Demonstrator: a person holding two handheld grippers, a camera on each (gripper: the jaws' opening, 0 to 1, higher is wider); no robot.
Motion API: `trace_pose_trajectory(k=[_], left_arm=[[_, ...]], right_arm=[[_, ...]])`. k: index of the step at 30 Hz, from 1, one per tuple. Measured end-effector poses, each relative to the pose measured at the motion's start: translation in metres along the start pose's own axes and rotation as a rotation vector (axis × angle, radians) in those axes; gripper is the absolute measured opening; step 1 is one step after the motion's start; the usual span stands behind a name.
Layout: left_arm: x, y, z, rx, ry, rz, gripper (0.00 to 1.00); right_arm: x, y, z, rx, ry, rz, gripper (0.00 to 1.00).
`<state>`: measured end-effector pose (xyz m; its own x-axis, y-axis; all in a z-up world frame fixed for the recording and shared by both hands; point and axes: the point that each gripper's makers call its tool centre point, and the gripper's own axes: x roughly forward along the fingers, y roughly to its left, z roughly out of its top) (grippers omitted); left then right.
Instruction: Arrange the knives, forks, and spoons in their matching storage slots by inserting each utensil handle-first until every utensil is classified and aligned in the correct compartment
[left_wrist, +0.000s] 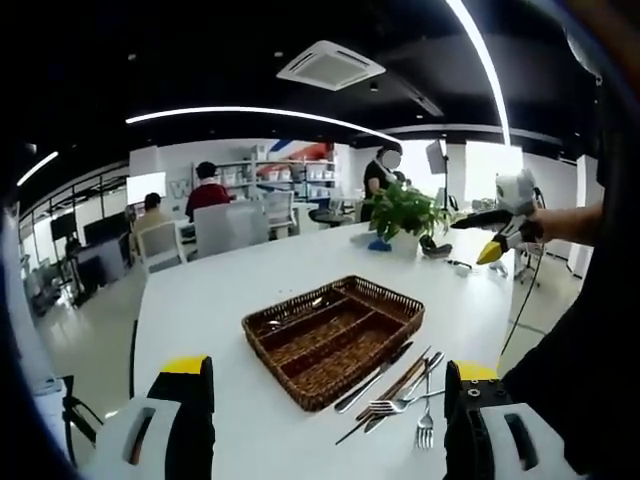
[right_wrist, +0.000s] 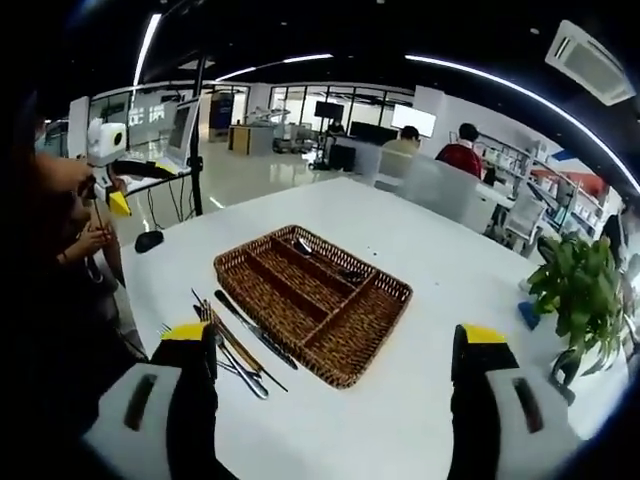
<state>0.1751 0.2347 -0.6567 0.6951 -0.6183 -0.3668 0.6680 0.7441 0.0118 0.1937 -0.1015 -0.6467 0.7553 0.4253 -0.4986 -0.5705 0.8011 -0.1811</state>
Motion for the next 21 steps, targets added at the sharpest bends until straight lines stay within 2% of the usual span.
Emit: trace_pose_trajectory(k=[5,10,21], left_arm=[[-0.001,-0.003,-0.001,-0.008,-0.001,0.003,1.00],[-0.003,-0.005,-0.001,-0.013,-0.004,0.006,1.00],[-0.012,0.001,-0.010,-0.021,0.000,0.023,1.00]], right_arm=[[0.004,0.005,0.011,-0.024,0.019,0.041,0.99],[0.015,0.022,0.020,-0.057,0.017,0.094,0.99],[0.044,0.062,0.024,-0.112,0.012,0.192,0.99]])
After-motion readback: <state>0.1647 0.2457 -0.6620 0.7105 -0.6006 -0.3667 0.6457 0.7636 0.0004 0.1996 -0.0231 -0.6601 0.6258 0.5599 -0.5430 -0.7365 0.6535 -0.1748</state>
